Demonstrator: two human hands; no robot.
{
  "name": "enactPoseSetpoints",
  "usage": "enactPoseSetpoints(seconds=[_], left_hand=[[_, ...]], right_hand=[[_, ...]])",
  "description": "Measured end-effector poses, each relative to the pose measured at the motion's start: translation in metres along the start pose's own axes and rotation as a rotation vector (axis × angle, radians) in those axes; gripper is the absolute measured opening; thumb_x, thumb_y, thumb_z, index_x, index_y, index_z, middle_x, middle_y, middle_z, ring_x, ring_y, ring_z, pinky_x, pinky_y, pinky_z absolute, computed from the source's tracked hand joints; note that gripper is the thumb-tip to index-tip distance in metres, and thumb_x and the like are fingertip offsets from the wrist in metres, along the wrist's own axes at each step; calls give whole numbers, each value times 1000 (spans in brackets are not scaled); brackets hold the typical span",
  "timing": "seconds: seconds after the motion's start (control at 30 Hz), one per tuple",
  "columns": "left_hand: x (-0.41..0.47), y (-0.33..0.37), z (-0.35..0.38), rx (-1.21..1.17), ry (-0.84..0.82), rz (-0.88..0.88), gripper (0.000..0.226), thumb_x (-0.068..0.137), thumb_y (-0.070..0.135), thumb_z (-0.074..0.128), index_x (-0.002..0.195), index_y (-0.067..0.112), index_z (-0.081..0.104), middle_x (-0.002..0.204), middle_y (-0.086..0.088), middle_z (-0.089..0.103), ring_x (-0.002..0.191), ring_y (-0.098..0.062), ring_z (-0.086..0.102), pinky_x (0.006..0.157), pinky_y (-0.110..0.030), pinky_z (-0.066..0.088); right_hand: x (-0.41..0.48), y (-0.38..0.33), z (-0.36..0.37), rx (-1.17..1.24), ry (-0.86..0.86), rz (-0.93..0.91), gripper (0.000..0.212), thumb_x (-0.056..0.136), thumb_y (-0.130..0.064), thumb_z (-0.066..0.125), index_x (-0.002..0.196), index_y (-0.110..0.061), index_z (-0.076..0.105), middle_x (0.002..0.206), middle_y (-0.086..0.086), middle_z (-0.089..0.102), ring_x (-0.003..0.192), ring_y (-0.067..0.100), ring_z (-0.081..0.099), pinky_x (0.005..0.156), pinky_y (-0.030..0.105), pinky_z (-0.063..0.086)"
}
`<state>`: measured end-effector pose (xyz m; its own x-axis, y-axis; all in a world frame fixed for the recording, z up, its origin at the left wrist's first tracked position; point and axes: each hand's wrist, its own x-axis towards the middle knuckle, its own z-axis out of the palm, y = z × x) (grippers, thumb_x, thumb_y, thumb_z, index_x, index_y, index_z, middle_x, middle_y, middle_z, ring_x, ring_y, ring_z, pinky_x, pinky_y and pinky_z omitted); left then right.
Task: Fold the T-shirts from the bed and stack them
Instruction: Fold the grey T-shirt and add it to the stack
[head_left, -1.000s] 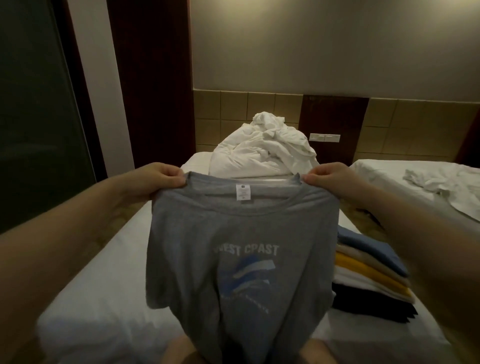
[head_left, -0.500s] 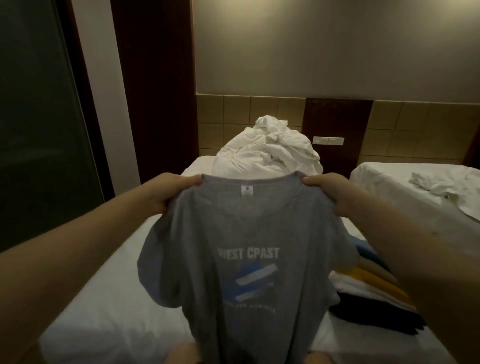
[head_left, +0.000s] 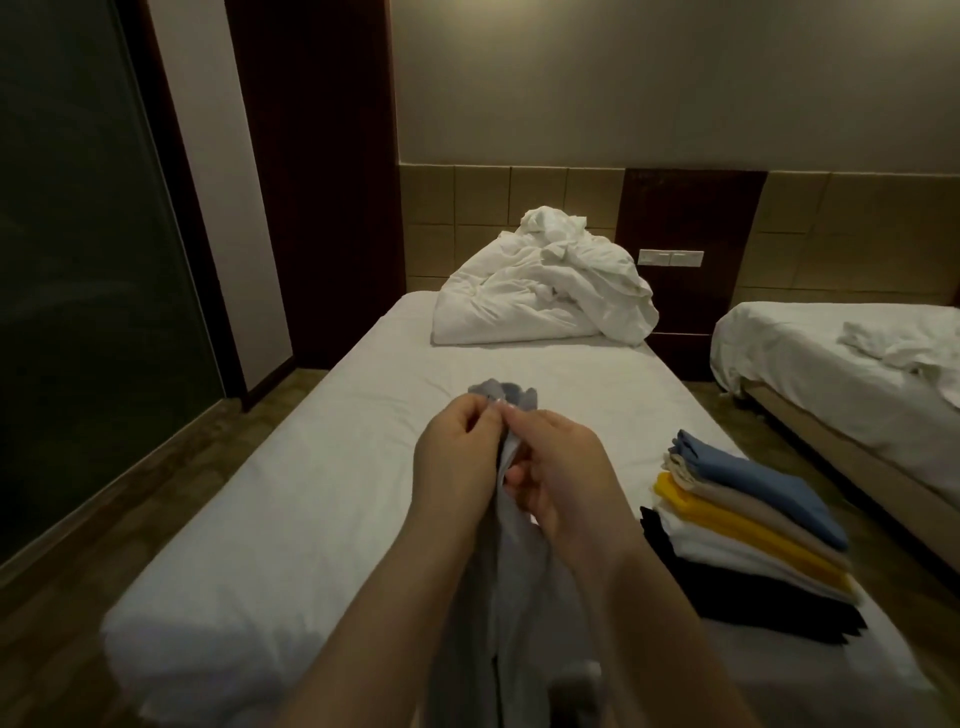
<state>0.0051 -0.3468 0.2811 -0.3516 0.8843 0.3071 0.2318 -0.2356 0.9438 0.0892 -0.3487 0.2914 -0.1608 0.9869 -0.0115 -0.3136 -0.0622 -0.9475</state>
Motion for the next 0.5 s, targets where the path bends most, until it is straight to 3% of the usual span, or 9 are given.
enactPoseSetpoints(seconds=[0.1,0.27,0.5], left_hand=[[-6,2,-5,-30,-2,-1,24,96,27,47,74,29,57,76,8,63,75,-11,63,60,-15,49],[-15,9,-14,-85,-51,48,24,95,26,48,76,20,60,77,-6,65,74,-19,62,68,-26,54],[-16,16,-17,-112,-144,-3,23,95,27,48,77,20,61,75,-3,65,72,-13,61,69,-27,55]], right_hand=[[-6,-3,0,-127,-37,-19,21,92,-23,57,79,-7,63,49,-1,56,40,6,49,43,18,43],[-15,-10,-11,-100,-104,9,22,90,-26,58,82,-6,63,53,0,55,44,6,50,46,16,45],[-19,-8,-12,-129,-191,-15,28,91,-31,52,86,-6,62,60,1,62,53,10,59,51,19,48]])
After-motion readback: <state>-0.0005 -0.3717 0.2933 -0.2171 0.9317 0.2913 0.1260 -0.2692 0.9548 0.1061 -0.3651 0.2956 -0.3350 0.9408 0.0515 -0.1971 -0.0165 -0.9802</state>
